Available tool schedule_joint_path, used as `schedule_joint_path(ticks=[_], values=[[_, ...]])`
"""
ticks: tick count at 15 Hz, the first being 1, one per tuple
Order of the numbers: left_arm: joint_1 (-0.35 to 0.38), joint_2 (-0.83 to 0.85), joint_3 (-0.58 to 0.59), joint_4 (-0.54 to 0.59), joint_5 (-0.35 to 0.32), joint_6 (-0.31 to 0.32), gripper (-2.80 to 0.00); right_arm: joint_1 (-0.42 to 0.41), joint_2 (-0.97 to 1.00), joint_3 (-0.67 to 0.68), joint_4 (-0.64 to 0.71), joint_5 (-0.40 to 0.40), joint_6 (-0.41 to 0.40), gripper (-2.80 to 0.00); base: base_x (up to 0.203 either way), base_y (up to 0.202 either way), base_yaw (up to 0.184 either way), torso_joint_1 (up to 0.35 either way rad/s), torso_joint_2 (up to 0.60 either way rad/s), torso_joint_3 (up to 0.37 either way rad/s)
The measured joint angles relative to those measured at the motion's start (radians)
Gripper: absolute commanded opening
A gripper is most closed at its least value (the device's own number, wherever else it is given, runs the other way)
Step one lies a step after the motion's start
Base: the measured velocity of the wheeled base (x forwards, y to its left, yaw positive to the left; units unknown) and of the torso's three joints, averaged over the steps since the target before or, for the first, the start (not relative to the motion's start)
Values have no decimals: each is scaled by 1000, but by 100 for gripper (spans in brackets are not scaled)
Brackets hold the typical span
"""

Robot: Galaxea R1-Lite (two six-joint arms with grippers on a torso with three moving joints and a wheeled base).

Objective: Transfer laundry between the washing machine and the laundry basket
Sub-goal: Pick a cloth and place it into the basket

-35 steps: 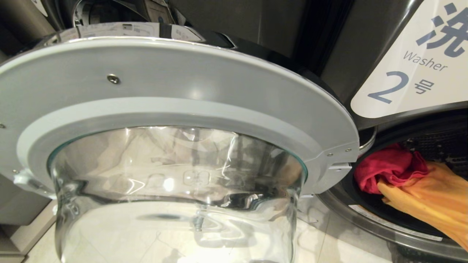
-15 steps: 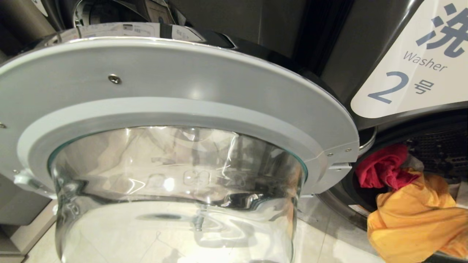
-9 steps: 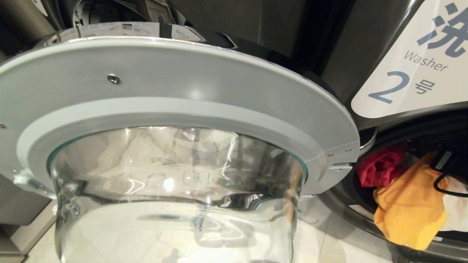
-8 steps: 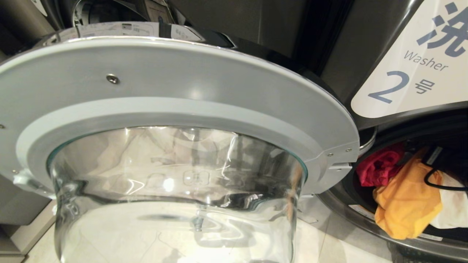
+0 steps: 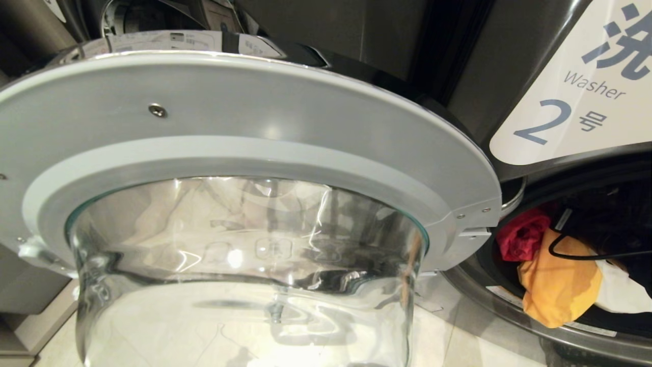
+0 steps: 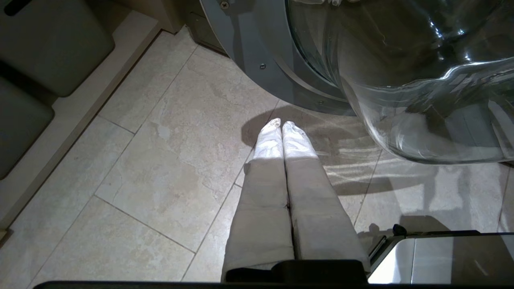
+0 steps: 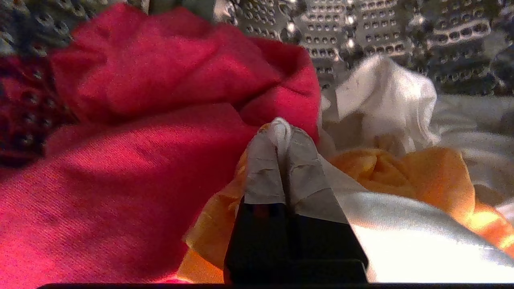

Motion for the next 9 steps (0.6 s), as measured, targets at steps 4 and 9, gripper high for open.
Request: schedule_joint_path(ticks=[4,9], values=[[0,0,0,0,0,0,-280,0,-6,88,-57,-7,-1,-280,0,0,0,0,0,0],[0,0,0,0,0,0,-280,2,-36,111,-70,-12,8,0,0,0,0,0,0,0]])
